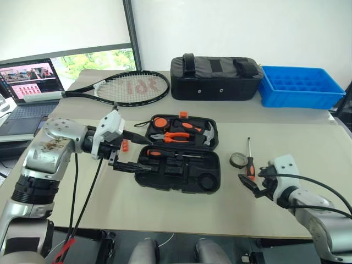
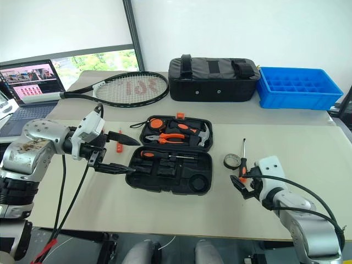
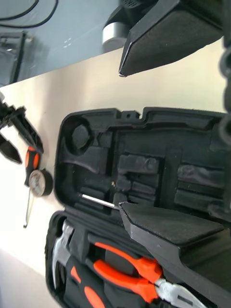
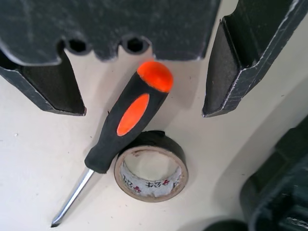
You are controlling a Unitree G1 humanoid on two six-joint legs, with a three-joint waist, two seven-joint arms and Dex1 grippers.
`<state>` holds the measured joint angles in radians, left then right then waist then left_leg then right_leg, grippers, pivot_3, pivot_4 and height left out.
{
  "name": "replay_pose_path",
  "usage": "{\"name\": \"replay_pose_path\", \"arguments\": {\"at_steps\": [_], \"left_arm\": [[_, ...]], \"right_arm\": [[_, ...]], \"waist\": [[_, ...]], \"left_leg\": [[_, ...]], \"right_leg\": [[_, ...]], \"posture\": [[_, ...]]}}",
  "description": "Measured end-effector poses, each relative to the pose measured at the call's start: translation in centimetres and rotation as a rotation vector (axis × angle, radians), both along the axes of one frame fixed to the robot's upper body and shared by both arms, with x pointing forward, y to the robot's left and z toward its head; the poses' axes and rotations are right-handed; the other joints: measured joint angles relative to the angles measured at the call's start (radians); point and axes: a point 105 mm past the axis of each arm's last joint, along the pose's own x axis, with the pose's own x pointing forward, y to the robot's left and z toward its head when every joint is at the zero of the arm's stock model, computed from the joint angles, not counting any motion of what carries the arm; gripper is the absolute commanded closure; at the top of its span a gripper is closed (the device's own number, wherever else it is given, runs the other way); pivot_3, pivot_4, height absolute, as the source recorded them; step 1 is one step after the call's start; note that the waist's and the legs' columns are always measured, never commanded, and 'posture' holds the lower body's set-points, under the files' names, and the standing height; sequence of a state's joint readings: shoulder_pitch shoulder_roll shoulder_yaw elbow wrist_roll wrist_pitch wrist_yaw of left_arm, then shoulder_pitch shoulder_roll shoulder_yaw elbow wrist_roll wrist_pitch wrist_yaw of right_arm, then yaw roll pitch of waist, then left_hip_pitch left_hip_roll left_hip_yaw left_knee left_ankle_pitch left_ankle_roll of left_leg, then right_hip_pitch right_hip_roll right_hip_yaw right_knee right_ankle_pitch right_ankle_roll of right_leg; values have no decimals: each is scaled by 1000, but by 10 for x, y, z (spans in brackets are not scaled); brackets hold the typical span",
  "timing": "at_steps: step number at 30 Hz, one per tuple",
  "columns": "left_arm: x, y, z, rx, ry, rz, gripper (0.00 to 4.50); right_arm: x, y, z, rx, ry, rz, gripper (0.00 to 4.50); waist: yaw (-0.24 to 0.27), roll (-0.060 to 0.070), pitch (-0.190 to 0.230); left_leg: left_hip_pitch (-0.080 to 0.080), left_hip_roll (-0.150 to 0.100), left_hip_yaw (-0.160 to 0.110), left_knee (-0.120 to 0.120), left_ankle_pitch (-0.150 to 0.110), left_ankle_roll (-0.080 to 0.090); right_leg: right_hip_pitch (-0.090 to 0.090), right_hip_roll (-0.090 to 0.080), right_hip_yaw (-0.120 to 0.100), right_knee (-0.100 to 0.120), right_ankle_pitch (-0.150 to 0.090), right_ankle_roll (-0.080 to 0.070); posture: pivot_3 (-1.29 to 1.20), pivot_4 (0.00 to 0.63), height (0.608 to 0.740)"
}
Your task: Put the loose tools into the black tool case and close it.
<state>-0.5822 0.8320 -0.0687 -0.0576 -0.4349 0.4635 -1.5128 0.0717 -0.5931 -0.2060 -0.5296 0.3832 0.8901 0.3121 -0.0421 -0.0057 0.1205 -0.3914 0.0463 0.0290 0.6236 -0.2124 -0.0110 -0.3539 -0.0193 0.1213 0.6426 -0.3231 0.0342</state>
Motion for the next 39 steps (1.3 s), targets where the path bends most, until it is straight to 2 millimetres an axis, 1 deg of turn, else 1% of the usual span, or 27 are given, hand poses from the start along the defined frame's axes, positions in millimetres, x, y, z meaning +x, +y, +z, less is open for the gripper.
{"name": "replay_pose_path", "arguments": {"at_steps": [1,2,4,5,10,11,12,19,20,23,24,28,31,35,36,37,38,39], "left_arm": [[-1,0,0,5,-5,-4,0],[-2,-1,1,8,-8,-5,0],[-3,-2,1,12,-15,-9,0],[-4,-2,1,13,-18,-11,0],[-6,-1,0,19,-14,-8,0],[-6,-1,0,19,-10,-7,0],[-7,-1,0,17,-5,-5,0],[-6,0,0,12,-3,5,0],[-6,0,0,11,-4,6,0],[-6,0,0,9,-4,7,0],[-6,0,0,9,-4,6,0],[-6,0,1,8,-14,4,0],[-6,0,1,7,-24,0,0],[-7,0,1,10,-23,2,0],[-7,1,1,11,-23,2,0],[-7,1,1,11,-23,2,0],[-7,1,1,13,-23,3,0],[-7,2,0,13,-22,3,0]], "right_arm": [[3,-3,2,-12,-6,-17,1180],[4,-4,2,-17,-8,-24,1386],[6,-6,1,-23,-3,-38,1990],[7,-7,0,-28,3,-46,2443],[11,-8,6,-39,-12,-62,4123],[12,-10,7,-43,-15,-73,4374],[12,-12,7,-45,-15,-84,4453],[14,-13,8,-14,-4,-119,4453],[14,-13,8,-12,-1,-117,4187],[13,-12,8,-11,7,-105,3602],[13,-11,8,-9,11,-97,3163],[11,-6,4,-4,36,-78,1773],[9,-3,-3,0,70,-68,1773],[7,-2,-6,4,90,-61,1773],[6,-2,-7,5,97,-61,2014],[6,-2,-7,5,98,-61,2160],[6,-2,-8,5,103,-61,2654],[6,-2,-8,4,103,-62,2938]], "waist": [[0,0,0],[0,0,0],[0,0,0],[0,0,0],[-1,0,0],[-1,0,0],[-1,-1,0],[-2,-1,0],[-2,-1,0],[-2,-1,0],[-2,-1,0],[-1,-1,0],[-1,-1,0],[-1,-1,0],[-1,-1,0],[-2,-1,0],[-2,-1,0],[-2,-1,0]], "left_leg": [[0,0,0,0,0,0],[0,0,0,0,0,0],[0,0,0,0,0,0],[0,0,0,0,0,0],[0,0,0,0,0,0],[0,0,0,0,0,0],[1,0,0,0,0,0],[1,0,0,0,0,0],[1,0,0,0,0,0],[1,0,0,0,0,0],[1,0,0,0,0,0],[0,0,0,0,0,0],[0,0,0,0,0,0],[0,0,0,-1,0,0],[0,0,0,-1,0,0],[0,0,0,-1,0,0],[0,0,0,-1,0,0],[0,0,0,-1,0,0]], "right_leg": [[0,0,0,0,0,0],[0,0,0,0,0,0],[0,0,0,0,0,0],[0,0,0,0,0,0],[0,0,0,0,0,0],[0,0,0,0,0,0],[0,0,0,0,0,0],[0,0,0,0,0,0],[0,0,0,0,0,0],[0,0,0,0,0,0],[0,0,0,0,0,0],[0,0,0,0,0,0],[0,0,0,0,0,0],[0,0,0,-1,0,0],[0,0,0,-1,0,0],[0,0,0,0,0,0],[0,0,0,0,0,0],[0,0,0,0,0,0]], "posture": [[0,150,708],[0,150,708],[0,150,708],[0,150,708],[0,150,708],[0,150,708],[0,150,708],[0,150,708],[0,150,708],[0,150,708],[0,150,708],[0,150,708],[0,150,708],[0,150,708],[0,150,708],[0,150,708],[0,150,708],[0,150,708]]}}
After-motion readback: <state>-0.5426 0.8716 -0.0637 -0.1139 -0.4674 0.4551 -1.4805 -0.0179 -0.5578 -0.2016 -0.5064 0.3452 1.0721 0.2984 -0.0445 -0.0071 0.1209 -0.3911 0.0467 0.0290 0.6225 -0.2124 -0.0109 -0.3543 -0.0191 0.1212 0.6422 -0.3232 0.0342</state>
